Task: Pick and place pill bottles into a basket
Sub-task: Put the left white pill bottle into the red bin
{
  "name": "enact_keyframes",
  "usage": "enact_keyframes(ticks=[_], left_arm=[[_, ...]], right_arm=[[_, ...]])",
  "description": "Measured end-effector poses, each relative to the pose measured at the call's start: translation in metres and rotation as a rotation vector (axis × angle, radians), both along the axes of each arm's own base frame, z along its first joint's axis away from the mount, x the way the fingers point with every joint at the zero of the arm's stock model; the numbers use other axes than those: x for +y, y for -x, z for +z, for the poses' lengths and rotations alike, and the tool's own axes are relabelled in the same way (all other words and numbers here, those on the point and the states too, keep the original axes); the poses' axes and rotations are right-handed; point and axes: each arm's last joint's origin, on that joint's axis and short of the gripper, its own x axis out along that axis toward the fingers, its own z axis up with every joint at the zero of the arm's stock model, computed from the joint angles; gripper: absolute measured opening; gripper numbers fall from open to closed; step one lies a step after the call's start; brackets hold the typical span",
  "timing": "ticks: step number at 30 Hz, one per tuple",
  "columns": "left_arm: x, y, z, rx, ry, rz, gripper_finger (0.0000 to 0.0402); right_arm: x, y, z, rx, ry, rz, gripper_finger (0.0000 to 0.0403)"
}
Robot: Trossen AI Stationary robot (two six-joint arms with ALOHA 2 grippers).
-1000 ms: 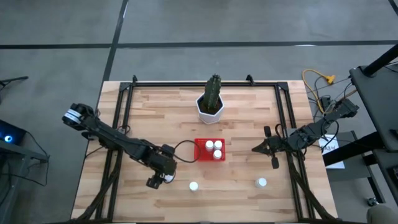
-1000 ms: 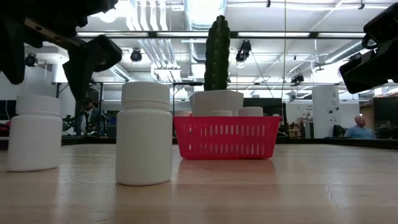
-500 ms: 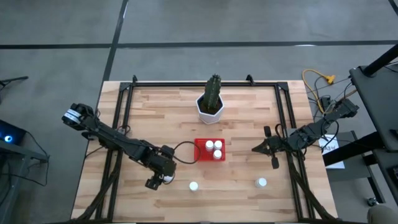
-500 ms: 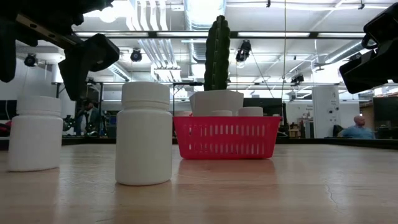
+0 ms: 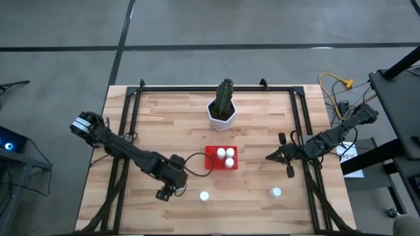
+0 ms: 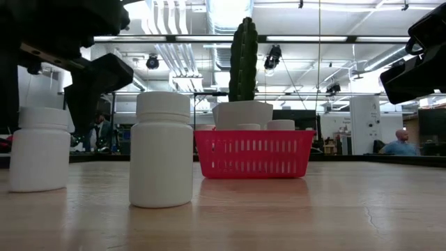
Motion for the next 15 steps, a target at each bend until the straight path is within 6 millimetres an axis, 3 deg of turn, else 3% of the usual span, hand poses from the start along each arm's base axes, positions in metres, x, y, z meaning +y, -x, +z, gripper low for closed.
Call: enact_keyframes(ticks=[15], left_arm=[[-0.0010, -0.0015, -0.0038, 0.016, 0.000, 0.026, 0.0288]], right_arm=[[0.0000, 0.0000, 0.0001, -0.001, -0.001, 0.000, 0.0009]])
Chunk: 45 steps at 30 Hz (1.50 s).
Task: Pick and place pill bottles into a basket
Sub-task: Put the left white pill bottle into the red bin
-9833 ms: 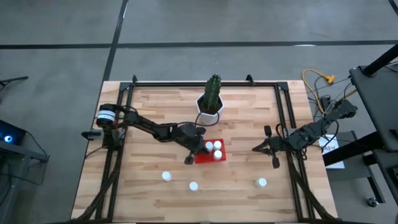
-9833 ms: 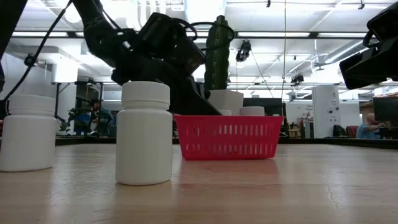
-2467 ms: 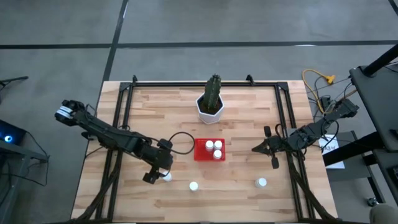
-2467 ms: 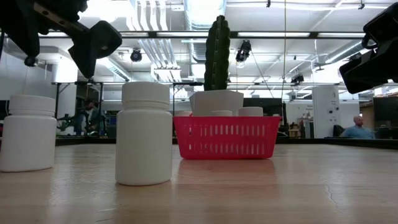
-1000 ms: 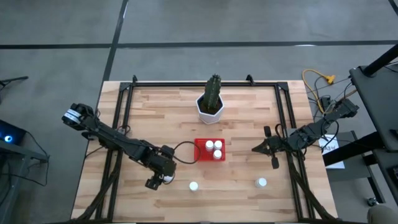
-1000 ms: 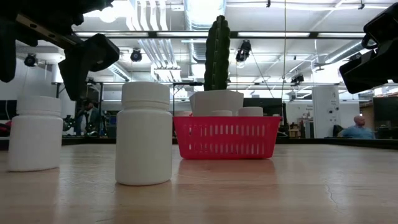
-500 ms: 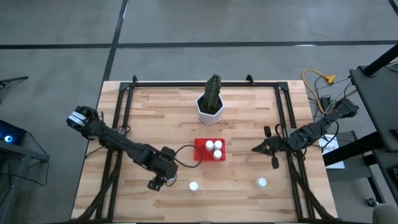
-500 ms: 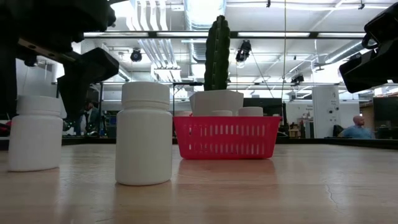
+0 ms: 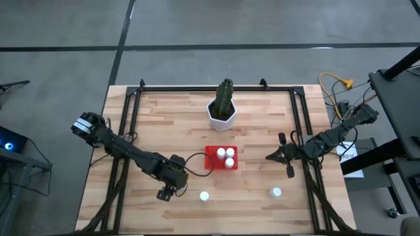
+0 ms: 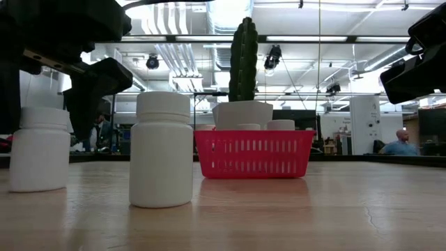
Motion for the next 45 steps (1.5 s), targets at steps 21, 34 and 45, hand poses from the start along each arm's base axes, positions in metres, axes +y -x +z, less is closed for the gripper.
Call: enact_keyframes(ticks=[21, 34, 45], left_arm=[[0.000, 0.000, 0.000, 0.006, 0.013, 0.020, 0.0216], [-0.002, -0.002, 0.006, -0.011, 0.020, 0.014, 0.0142], [-0.007, -0.015, 0.044, -0.088, -0.024, -0.089, 0.0142]], right_arm=[[0.000, 0.000, 0.000, 0.000, 0.000, 0.000, 0.0009], [0.000, 0.000, 0.000, 0.000, 0.000, 0.000, 0.0009], [0.000, 0.000, 0.000, 0.000, 0.004, 0.001, 0.0009]])
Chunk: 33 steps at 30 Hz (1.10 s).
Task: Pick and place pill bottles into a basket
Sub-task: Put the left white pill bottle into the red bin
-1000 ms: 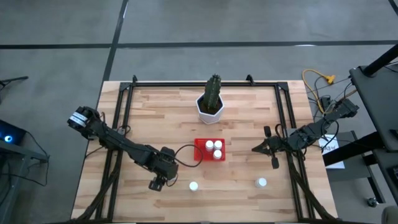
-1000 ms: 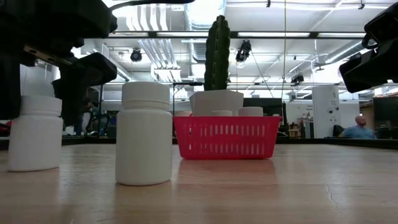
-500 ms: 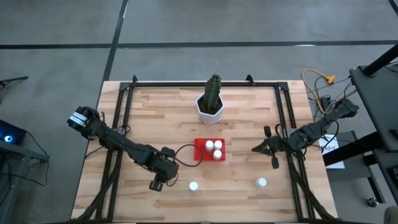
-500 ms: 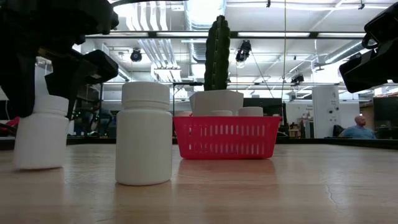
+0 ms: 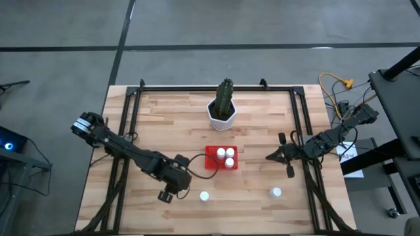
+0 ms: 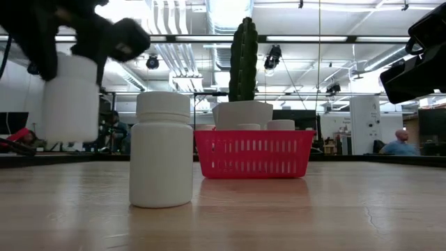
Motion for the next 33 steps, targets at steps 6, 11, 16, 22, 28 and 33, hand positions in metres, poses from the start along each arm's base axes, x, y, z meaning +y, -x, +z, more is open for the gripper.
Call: enact_keyframes(ticks=[6, 11, 16, 22, 28, 33], left_arm=[[0.009, -0.009, 0.027, -0.076, -0.138, -0.042, 0.0142], [0.032, -0.023, 0.042, -0.130, -0.191, -0.046, 0.0142], [0.066, -0.037, 0.048, -0.163, -0.229, -0.011, 0.0142], [0.106, -0.051, 0.059, -0.257, -0.199, 0.018, 0.0142], [0.138, -0.056, 0.060, -0.296, -0.133, 0.065, 0.0142], [0.150, -0.059, 0.058, -0.316, -0.062, 0.065, 0.0142]], right_arm=[[0.000, 0.000, 0.000, 0.000, 0.004, 0.001, 0.0009], [0.000, 0.000, 0.000, 0.000, 0.005, 0.001, 0.0009], [0.000, 0.000, 0.000, 0.000, 0.012, 0.003, 0.0008], [0.000, 0.000, 0.000, 0.001, 0.030, 0.010, 0.0009], [0.000, 0.000, -0.001, 0.007, 0.034, 0.010, 0.0009], [0.000, 0.000, -0.001, 0.007, 0.034, 0.010, 0.0009]])
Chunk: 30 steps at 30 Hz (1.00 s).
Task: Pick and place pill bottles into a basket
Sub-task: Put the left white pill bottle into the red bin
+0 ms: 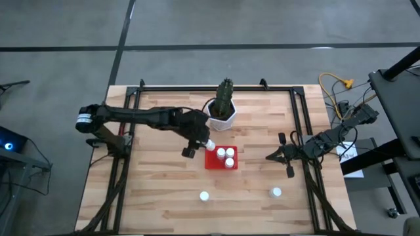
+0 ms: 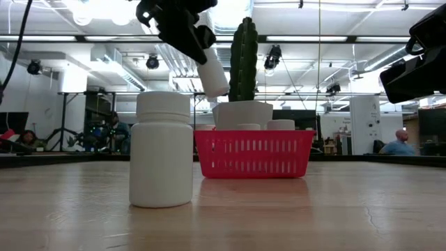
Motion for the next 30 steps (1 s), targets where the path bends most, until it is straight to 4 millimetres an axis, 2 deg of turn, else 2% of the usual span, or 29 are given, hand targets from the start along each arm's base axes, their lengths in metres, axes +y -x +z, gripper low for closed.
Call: enact_keyframes(ticks=[10, 30], left_arm=[[0.002, -0.019, -0.033, 0.092, 0.012, -0.004, 0.0142], [0.002, -0.037, -0.064, 0.170, 0.034, -0.012, 0.0142]], right_arm=[[0.000, 0.000, -0.002, 0.014, 0.004, -0.001, 0.0009], [0.001, -0.001, -0.004, 0.034, 0.009, -0.002, 0.0009]])
